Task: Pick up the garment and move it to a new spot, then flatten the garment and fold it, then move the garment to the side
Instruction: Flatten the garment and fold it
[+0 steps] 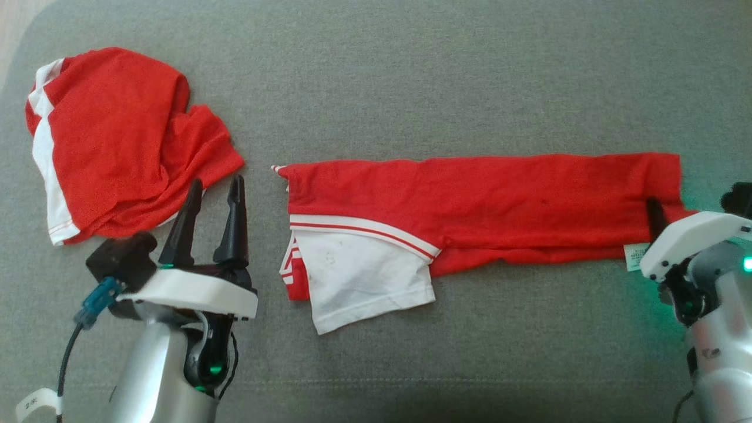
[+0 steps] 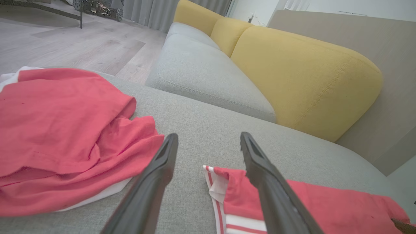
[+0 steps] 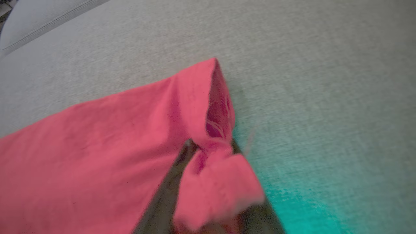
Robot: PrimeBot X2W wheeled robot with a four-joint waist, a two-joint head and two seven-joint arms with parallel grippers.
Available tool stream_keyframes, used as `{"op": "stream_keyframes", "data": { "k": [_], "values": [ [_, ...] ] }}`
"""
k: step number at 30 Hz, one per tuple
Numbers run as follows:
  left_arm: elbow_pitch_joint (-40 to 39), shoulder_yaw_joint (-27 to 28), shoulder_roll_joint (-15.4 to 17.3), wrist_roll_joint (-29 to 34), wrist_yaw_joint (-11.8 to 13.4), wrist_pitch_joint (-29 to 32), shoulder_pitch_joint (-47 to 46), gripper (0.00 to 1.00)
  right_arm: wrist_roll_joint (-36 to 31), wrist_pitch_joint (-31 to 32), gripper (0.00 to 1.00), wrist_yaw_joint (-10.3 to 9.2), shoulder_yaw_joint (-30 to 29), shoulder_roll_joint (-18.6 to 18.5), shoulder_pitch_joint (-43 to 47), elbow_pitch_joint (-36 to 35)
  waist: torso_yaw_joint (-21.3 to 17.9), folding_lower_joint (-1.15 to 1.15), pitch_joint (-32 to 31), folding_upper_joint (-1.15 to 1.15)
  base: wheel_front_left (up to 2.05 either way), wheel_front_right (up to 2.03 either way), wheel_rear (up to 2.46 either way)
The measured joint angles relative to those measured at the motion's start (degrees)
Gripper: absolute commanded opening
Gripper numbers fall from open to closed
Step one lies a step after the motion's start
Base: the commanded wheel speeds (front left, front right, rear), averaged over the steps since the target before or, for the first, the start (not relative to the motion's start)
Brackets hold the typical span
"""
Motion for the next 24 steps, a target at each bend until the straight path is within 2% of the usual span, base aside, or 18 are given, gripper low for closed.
{"op": "stream_keyframes", "data": {
  "k": [5, 9, 13, 18, 20, 24],
  "values": [
    [0.00, 0.41, -0.03, -0.01, 0.00, 0.00, -0.07, 1.00, 1.11, 0.34, 0.00, 0.00, 1.68, -0.45, 0.25, -0.78, -0.56, 0.00, -0.40, 0.00, 0.00, 0.00, 0.00],
    [0.00, 0.41, -0.05, -0.01, 0.00, 0.00, -0.07, 1.00, -0.45, -0.94, 0.00, 0.00, 0.77, -2.13, 0.83, -0.74, -0.96, 0.00, -0.96, 0.00, 0.00, 0.00, 0.00],
    [0.01, 0.36, -0.07, -0.25, 0.01, 0.00, -0.07, 1.00, -4.54, -3.33, 0.00, 0.00, -3.36, -4.61, 0.97, 0.09, -1.20, 0.00, -1.49, 0.00, 0.00, 0.00, 0.00],
    [0.01, 0.26, -0.08, -0.60, 0.07, 0.00, -0.04, 1.00, -15.32, -7.33, 0.00, 0.00, -13.70, -7.38, 0.44, 0.46, -1.18, 0.00, -1.99, 0.00, 0.00, 0.00, 0.00],
    [0.01, 0.23, -0.09, -0.89, 0.12, 0.00, -0.04, 1.00, -18.05, -7.86, 0.00, 0.00, -15.86, -6.67, -0.09, 0.04, -1.12, 0.00, -2.31, 0.00, 0.00, 0.00, 0.00],
    [0.10, 0.23, -0.09, -2.01, 0.35, 0.00, 0.11, 1.00, -20.53, -8.26, 0.00, 0.00, -16.11, -2.86, -1.04, -0.85, -1.22, 0.00, -3.36, 0.00, 0.00, 0.00, 0.00]
  ]
}}
